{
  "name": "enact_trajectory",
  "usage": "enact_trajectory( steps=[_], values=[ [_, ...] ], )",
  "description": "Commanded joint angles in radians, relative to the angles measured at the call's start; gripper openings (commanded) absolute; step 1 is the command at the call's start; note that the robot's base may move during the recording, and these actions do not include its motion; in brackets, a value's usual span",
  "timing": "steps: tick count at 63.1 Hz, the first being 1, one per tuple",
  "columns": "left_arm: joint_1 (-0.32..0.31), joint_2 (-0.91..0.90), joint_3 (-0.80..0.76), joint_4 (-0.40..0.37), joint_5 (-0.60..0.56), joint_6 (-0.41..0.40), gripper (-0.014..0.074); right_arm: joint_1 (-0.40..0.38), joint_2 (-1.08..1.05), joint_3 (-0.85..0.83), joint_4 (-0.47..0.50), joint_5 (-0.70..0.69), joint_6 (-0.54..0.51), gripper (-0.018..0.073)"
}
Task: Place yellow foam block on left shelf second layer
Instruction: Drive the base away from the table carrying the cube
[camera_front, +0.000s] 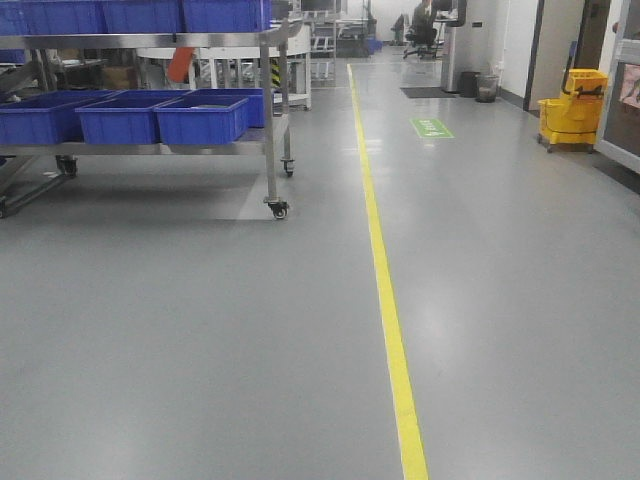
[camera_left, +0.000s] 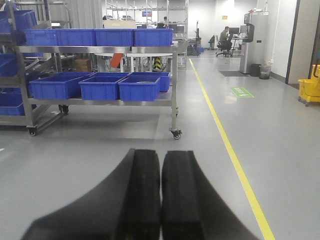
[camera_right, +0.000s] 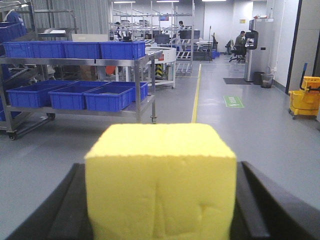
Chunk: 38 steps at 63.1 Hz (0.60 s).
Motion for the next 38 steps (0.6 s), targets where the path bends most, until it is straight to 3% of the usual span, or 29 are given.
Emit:
enact_trajectory(
  steps=[1, 38],
  values=[
    [0.002, -0.017, 0.027, -0.006, -0.082, -0.003, 0.0124, -0.006, 0.010, -0.031, -0.008, -0.087, -0.007, 0.0501],
    [0.002, -0.017, 0.027, -0.006, -0.082, -0.003, 0.0124, -0.006, 0.010, -0.031, -0.008, -0.087, -0.007, 0.0501]
  ],
)
